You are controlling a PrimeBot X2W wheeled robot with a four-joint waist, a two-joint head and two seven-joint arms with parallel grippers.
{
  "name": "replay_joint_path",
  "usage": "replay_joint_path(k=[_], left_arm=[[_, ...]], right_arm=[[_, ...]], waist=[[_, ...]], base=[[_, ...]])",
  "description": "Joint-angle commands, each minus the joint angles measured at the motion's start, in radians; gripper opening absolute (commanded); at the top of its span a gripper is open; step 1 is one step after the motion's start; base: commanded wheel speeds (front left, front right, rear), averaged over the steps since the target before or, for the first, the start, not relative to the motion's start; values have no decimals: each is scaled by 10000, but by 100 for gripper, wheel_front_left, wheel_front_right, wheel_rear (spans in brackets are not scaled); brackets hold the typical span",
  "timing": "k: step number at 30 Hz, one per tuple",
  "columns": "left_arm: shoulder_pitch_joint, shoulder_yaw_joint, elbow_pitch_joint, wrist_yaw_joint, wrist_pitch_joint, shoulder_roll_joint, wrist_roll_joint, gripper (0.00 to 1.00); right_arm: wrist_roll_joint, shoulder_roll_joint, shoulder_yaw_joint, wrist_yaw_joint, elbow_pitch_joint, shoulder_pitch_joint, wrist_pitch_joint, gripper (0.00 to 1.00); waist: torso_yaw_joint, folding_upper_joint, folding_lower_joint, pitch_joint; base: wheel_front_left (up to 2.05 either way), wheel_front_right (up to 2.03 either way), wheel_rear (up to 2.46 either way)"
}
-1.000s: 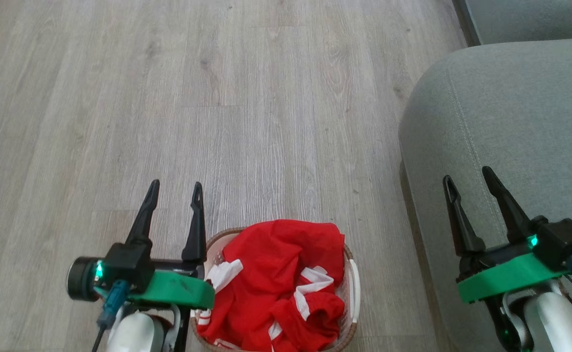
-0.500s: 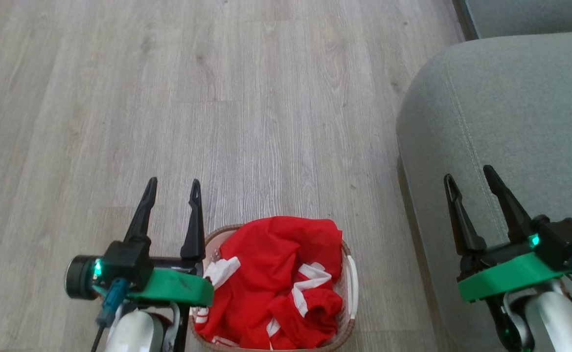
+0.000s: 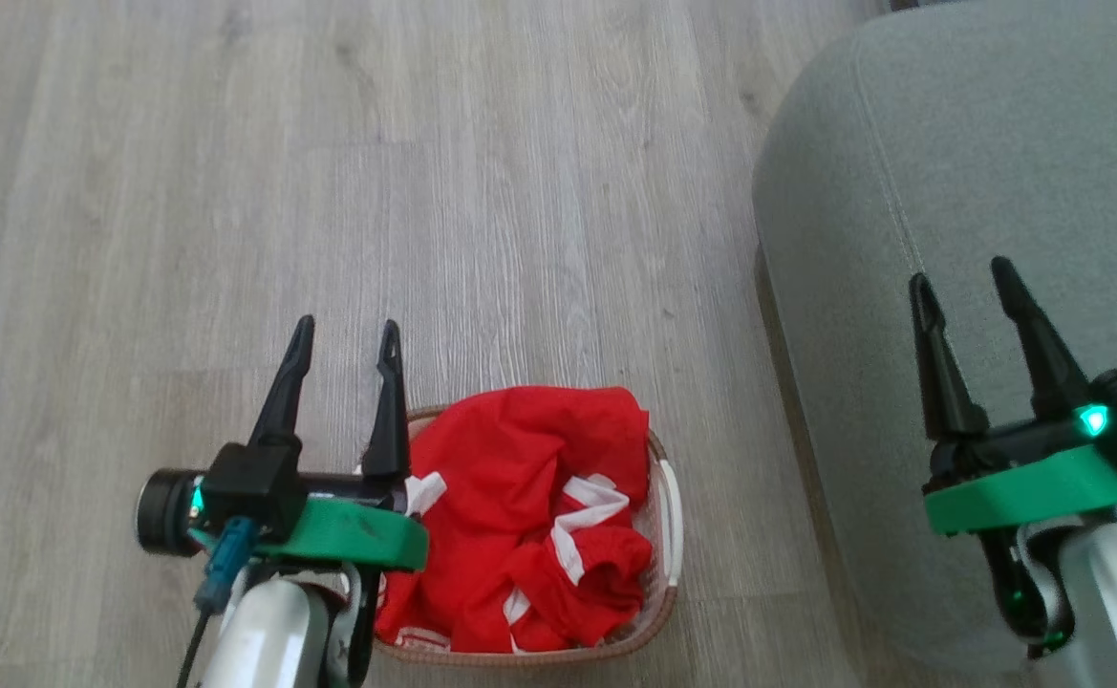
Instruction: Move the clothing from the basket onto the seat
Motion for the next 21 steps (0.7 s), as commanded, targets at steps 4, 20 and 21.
replay_joint_path(k=[4, 20, 21], left_arm=[[-639, 92, -219, 155, -126, 95, -93, 100], [-1761, -461, 1641, 257, -126, 95, -957, 100], [-1837, -483, 1904, 243, -126, 95, -1049, 100]], right_arm=[[151, -328, -14, -2, -500, -522, -91, 100], [581, -992, -254, -2, -917, -1654, -91, 100], [603, -1025, -259, -2, -953, -1723, -91, 100]], waist=[[-143, 0, 0, 466], [-550, 0, 0, 2475], [-585, 0, 0, 2603]], base=[[0, 0, 0], [0, 0, 0], [0, 0, 0]])
